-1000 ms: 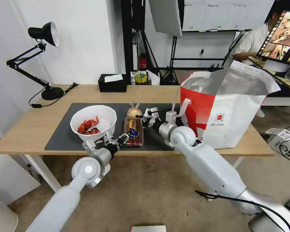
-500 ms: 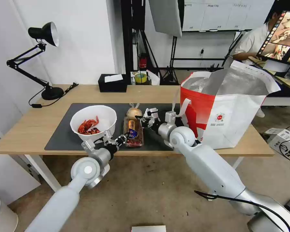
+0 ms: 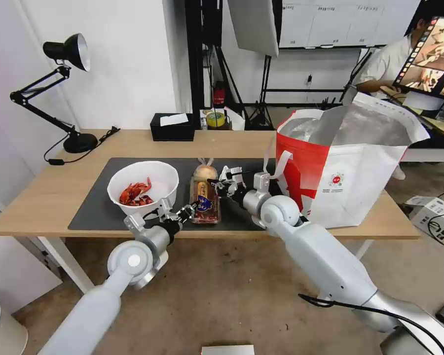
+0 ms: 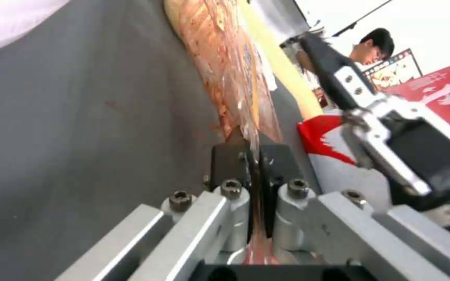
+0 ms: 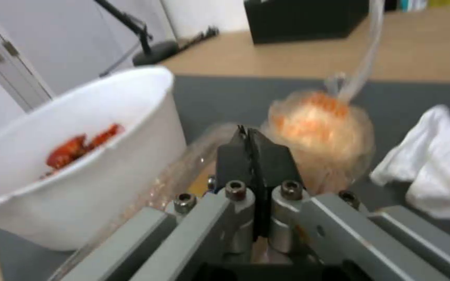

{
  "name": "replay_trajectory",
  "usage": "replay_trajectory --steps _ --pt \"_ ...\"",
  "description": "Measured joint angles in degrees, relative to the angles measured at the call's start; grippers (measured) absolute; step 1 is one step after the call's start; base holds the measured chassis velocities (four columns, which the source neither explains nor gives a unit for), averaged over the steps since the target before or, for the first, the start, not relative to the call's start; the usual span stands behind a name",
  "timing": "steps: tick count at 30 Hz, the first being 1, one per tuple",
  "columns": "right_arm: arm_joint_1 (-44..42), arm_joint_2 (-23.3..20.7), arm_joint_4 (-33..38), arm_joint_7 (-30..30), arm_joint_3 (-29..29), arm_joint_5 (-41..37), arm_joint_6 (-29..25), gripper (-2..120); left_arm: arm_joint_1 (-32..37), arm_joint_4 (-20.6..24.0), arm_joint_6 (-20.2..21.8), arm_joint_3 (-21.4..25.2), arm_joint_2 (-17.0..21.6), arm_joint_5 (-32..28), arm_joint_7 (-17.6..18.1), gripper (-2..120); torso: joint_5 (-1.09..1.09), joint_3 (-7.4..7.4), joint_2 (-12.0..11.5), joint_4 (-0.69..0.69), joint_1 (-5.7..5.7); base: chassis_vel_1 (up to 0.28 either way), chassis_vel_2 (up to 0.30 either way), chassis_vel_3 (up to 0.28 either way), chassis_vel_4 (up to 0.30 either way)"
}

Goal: Pick up the trash from the table and place it into the takeout bag.

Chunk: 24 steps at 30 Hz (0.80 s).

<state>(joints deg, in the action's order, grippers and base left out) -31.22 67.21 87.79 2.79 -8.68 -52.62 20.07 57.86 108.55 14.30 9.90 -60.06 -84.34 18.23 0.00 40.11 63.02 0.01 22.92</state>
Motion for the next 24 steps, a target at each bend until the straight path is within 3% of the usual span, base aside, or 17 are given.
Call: replay_trajectory --steps 4,6,8,9,14,16,24 --pt "-1.3 -1.5 2.5 -0.9 1.1 0.1 -1.4 0 0.2 0.7 0.0 0.3 0.1 -0.2 0.0 0 0.0 0.0 0.0 -0.01 0.0 0.0 0.0 0.0 0.0" --pt "-3.8 -3.2 5.7 -1.9 3.5 0.4 -2.7 14 0.5 1.5 -0.1 0.8 0.3 -0.5 0.0 0 0.01 0.0 0.0 0.0 0.0 0.0 0.0 0.0 0.0" --pt "-4.2 -3.4 6.1 -2.0 3.9 0.4 -2.8 14 0.5 1.5 -0.1 0.8 0.3 -0.6 0.0 0 0.01 0.0 0.0 0.0 0.0 0.0 0.0 0.0 0.0" --pt "-7.8 -5.0 9.3 -2.3 6.3 1.0 -3.4 23 0.8 2.2 -0.2 1.2 0.5 -0.9 0.0 0 0.0 0.0 0.0 0.0 0.0 0.0 0.0 0.0 0.0" --pt "-13.9 -7.5 14.2 -2.2 9.8 3.7 -5.3 35 1.0 3.2 -0.2 1.8 0.9 -1.5 0.0 0 0.01 -0.01 0.0 -0.01 0.0 0.0 0.0 0.0 0.0" --pt "-19.2 -9.3 18.1 -1.9 12.9 6.2 -7.4 48 1.0 3.7 -0.2 2.2 1.1 -1.8 0.0 0 0.01 0.0 0.0 -0.02 0.0 0.0 0.0 0.0 0.0" --pt "-33.5 -11.0 25.3 -1.1 20.2 13.1 -13.7 75 0.8 5.3 -0.4 2.5 1.5 -2.4 0.2 0 0.0 -0.01 0.0 -0.01 -0.01 0.0 0.0 0.0 0.0"
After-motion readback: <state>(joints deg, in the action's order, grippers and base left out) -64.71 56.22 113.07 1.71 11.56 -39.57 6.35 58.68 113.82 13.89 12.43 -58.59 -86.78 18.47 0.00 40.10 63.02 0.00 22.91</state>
